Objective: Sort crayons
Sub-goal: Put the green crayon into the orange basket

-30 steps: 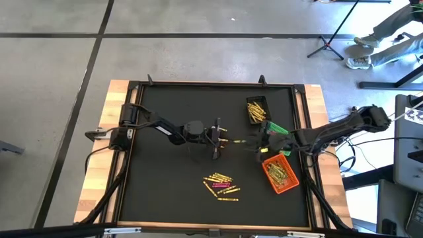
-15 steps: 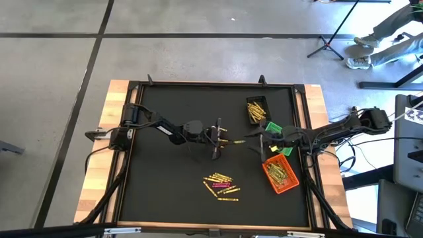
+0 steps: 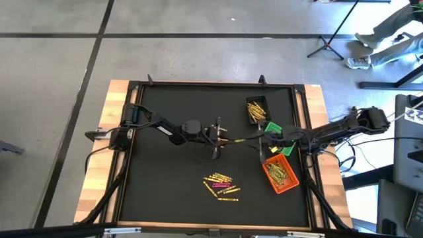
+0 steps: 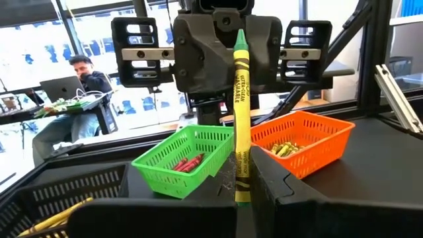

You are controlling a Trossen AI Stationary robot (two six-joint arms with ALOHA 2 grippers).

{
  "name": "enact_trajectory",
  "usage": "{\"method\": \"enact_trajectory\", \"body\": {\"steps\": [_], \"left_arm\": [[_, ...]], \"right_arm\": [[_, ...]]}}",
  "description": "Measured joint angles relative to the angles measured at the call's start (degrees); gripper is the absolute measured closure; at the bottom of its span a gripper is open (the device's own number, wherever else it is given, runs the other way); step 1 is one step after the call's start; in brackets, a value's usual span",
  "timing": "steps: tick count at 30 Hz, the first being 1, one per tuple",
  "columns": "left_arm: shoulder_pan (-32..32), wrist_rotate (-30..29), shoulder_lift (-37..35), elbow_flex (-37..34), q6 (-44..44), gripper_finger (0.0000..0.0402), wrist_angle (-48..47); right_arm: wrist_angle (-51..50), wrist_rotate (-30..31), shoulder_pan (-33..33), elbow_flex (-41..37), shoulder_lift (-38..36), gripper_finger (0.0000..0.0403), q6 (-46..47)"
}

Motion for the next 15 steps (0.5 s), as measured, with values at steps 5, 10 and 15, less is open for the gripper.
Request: {"method": "enact_trajectory", "body": {"steps": [5,10,15], "left_arm": [[0.02,-0.13,0.0,0.0,-0.02,0.0401,-0.03],[0.02,-0.11,0.0,0.0,0.02,0.04,-0.04],[0.04,-0.18,0.0,0.0,-1.1,0.0367,-0.36]], "right_arm": [[0.08,2.02,0.02,2.07,2.81,0.0383,-0.19],[-1.49,2.14,0.02,3.16,3.25,0.0394,-2.7],[-2.22,2.59,0.02,3.16,3.25,0.039,-2.89]]}}
